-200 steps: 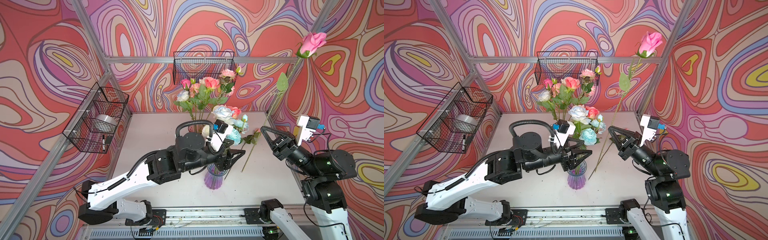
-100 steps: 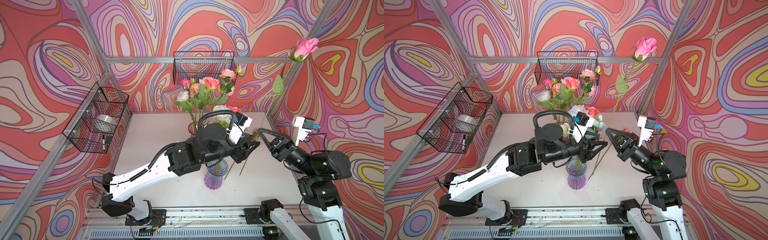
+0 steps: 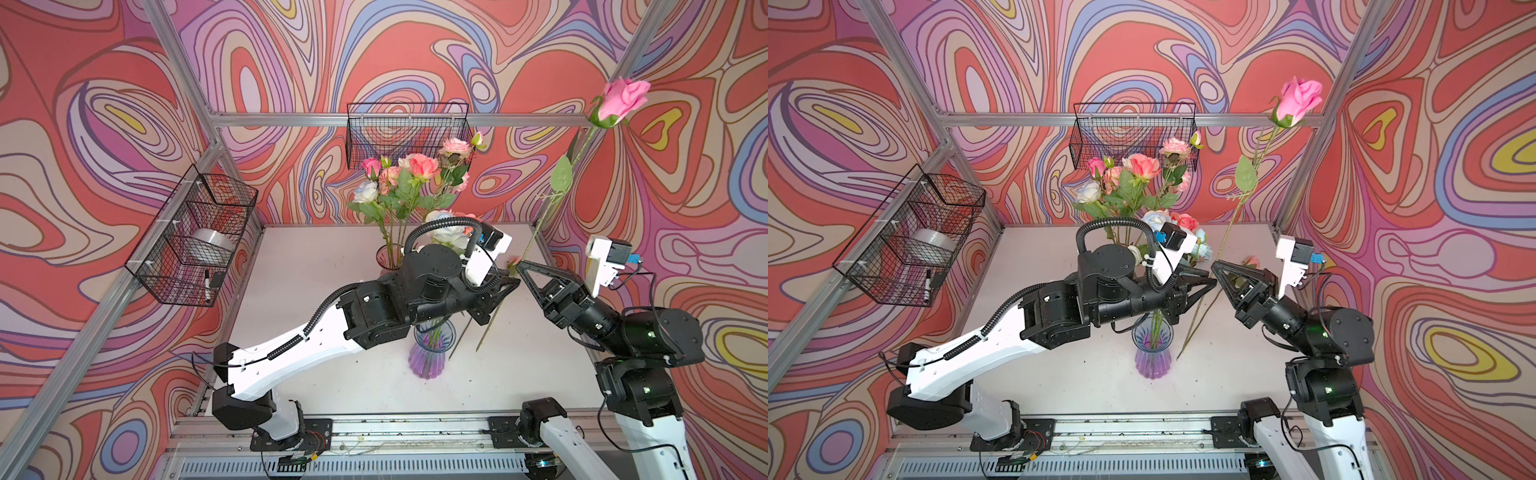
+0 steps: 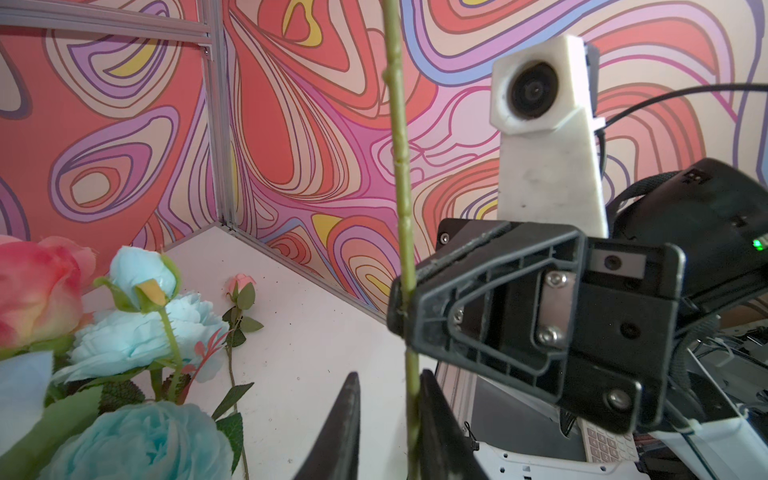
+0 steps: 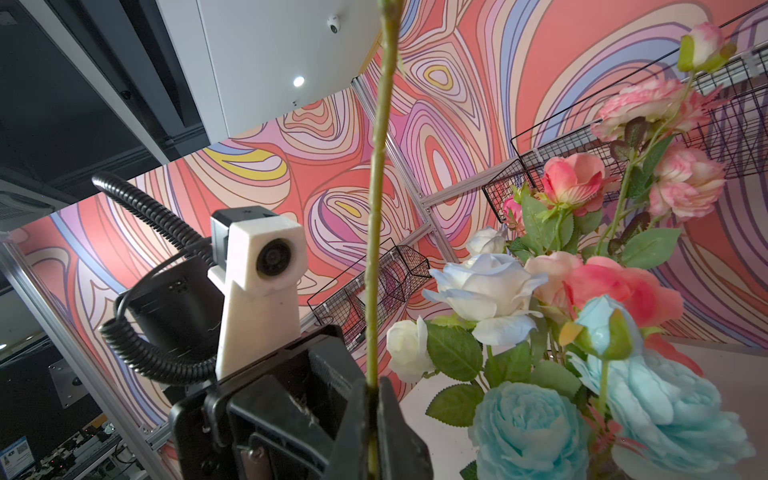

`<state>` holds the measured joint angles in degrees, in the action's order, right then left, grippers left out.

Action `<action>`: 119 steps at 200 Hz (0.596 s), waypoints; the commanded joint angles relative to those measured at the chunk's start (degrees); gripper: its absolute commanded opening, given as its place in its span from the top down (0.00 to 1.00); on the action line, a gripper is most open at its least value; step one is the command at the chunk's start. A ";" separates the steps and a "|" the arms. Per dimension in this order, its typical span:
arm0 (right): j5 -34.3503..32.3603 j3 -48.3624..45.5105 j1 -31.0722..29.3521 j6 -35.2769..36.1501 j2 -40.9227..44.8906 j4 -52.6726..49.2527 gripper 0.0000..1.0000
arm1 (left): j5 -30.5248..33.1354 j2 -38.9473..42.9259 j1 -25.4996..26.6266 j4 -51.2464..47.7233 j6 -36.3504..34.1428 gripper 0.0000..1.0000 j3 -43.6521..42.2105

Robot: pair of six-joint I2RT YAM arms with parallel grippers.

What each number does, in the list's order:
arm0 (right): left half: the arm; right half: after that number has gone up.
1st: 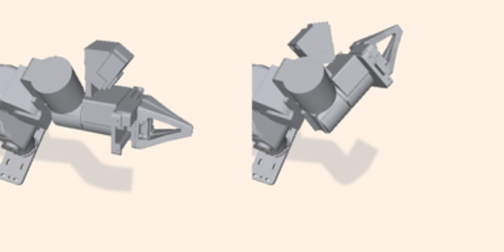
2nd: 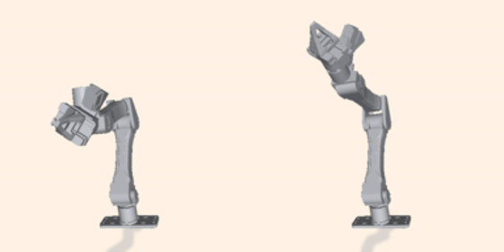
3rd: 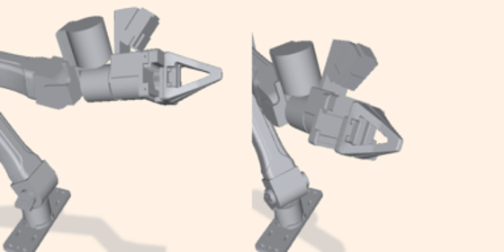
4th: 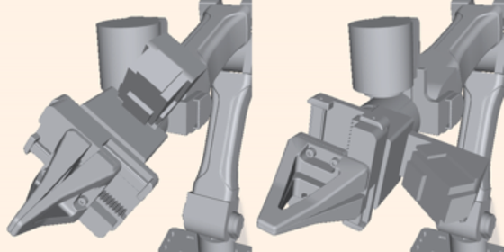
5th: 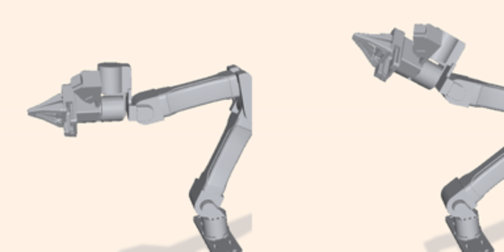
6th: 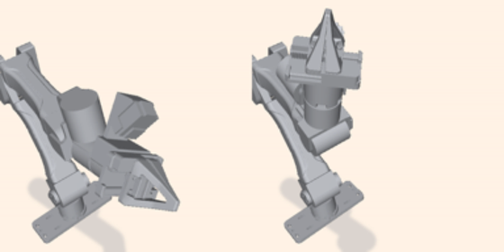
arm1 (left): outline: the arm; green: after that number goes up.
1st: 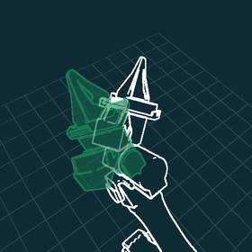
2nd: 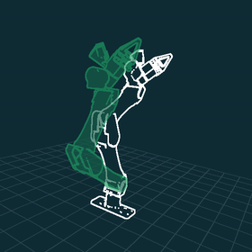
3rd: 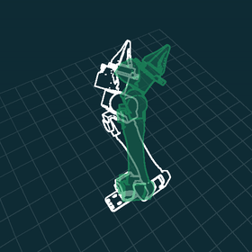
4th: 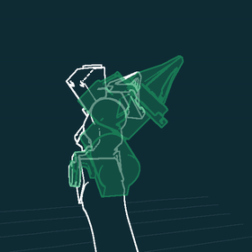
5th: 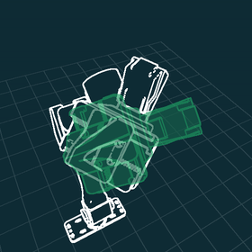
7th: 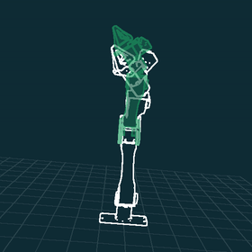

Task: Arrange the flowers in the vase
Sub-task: 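Close the left gripper on the rose stem while the right gripper holds it, then open the right gripper and draw it back while the left holds the rose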

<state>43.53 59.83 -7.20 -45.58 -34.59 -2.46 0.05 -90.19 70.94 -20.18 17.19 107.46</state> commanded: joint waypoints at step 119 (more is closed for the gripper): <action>-5.99 2.47 0.02 4.06 2.08 -3.00 0.63 | 5.82 9.26 0.14 7.35 -1.21 1.00 -7.66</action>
<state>41.71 60.14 -7.20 -44.10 -33.61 -3.55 4.10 -86.94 71.00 -18.11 17.82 101.67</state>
